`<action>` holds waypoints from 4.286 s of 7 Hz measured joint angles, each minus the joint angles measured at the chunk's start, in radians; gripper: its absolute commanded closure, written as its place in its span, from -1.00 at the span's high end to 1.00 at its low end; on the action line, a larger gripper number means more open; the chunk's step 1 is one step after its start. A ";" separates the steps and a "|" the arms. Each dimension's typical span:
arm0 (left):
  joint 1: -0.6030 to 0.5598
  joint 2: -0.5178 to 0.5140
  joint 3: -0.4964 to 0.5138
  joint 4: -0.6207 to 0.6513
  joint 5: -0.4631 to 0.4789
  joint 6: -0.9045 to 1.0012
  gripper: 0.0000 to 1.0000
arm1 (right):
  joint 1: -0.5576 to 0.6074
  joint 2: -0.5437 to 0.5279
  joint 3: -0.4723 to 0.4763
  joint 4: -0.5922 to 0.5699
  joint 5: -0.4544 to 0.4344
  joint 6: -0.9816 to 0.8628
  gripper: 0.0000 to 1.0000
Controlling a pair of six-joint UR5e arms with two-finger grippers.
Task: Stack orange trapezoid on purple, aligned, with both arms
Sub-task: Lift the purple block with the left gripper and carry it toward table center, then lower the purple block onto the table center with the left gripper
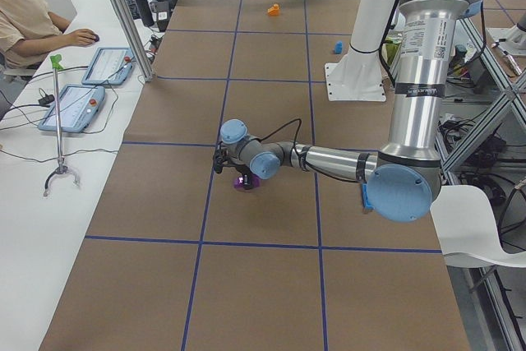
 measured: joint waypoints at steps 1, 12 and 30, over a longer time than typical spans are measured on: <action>-0.001 -0.003 -0.028 0.004 0.002 -0.005 -1.00 | 0.000 0.000 0.003 0.000 0.000 0.000 1.00; 0.383 -0.940 0.239 0.526 0.284 -0.286 -1.00 | -0.006 -0.008 0.001 0.104 0.002 0.003 1.00; 0.390 -1.004 0.445 0.434 0.291 -0.245 -0.85 | -0.027 -0.008 0.001 0.107 0.002 0.002 1.00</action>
